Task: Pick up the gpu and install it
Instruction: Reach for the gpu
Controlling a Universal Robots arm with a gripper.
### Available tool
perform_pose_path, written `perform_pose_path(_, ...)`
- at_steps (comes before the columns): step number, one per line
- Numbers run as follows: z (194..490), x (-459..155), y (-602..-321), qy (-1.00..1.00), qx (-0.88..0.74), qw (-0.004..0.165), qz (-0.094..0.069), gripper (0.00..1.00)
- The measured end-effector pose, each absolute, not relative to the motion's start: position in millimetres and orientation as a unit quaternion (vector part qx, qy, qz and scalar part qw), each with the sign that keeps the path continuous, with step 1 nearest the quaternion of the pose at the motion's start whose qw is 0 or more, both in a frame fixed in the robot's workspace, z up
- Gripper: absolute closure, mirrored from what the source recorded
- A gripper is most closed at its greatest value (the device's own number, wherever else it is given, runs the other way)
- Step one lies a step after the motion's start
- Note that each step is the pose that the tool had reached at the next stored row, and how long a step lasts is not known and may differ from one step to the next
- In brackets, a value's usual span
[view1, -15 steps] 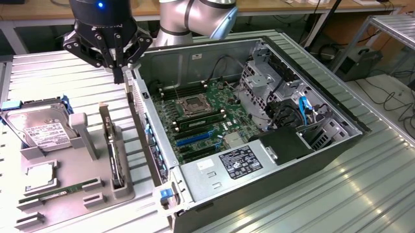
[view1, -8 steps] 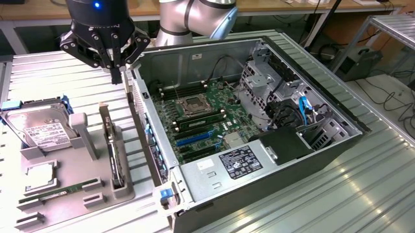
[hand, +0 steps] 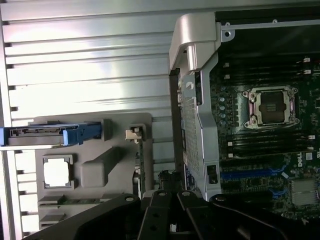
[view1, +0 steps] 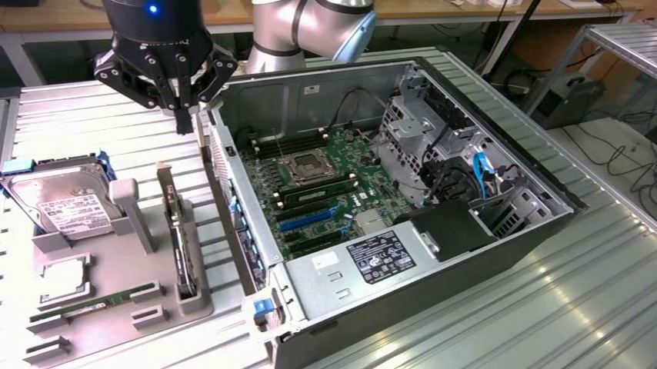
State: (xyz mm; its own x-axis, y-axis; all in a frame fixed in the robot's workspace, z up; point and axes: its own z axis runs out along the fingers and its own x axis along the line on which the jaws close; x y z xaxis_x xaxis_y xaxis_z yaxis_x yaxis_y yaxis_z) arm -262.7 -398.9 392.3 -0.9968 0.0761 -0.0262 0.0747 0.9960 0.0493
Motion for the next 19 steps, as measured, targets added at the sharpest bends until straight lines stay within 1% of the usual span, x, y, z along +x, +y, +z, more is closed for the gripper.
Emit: perform_pose_path(19,391.5,-265.1,-403.9,0.999,0.038,0.014,0.024,0.89)
